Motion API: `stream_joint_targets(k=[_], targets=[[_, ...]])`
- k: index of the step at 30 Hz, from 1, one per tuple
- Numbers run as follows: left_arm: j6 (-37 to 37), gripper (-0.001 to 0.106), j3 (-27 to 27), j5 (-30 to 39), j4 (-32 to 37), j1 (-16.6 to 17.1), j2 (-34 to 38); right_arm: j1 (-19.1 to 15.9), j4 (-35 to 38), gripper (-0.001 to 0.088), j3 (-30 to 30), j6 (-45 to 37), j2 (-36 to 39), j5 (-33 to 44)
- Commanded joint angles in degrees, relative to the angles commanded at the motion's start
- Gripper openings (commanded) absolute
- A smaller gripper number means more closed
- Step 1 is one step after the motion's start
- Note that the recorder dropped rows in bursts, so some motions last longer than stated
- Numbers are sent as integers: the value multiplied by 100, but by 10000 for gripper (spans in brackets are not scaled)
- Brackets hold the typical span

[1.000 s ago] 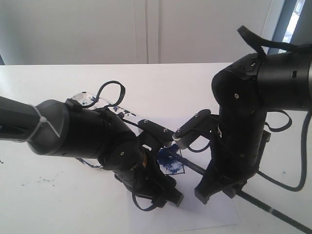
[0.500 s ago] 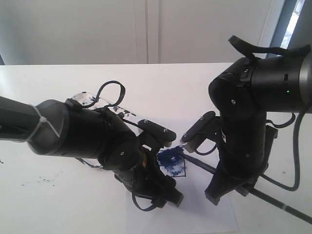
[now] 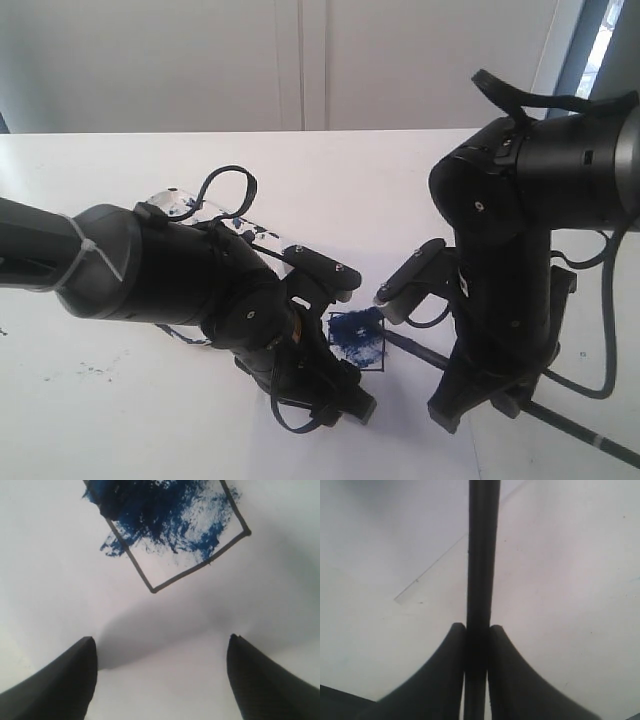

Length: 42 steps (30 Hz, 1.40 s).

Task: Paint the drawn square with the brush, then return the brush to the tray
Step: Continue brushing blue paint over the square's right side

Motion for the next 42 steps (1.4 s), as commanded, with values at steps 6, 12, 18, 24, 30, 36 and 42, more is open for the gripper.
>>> stream_joint_targets(k=[6,12,18,24,30,36,42], targets=[[0,749,0,-12,0,0,0,0,289,0,0,-215,-211,85],[0,749,0,-12,-11,0,0,0,301,0,0,-215,-248,85],[0,749,0,-1,-25,0,0,0,461,0,0,-247,-248,85],[0,749,0,-1,-42,0,0,0,510,0,0,-247,-203,85],[0,749,0,-1,-42,0,0,0,566,0,0,-247,-62,78],[0,749,0,-1,-42,0,0,0,961,0,0,-518,-51,12],[0,749,0,-1,-42,0,0,0,1001,0,0,-528,-51,-16]])
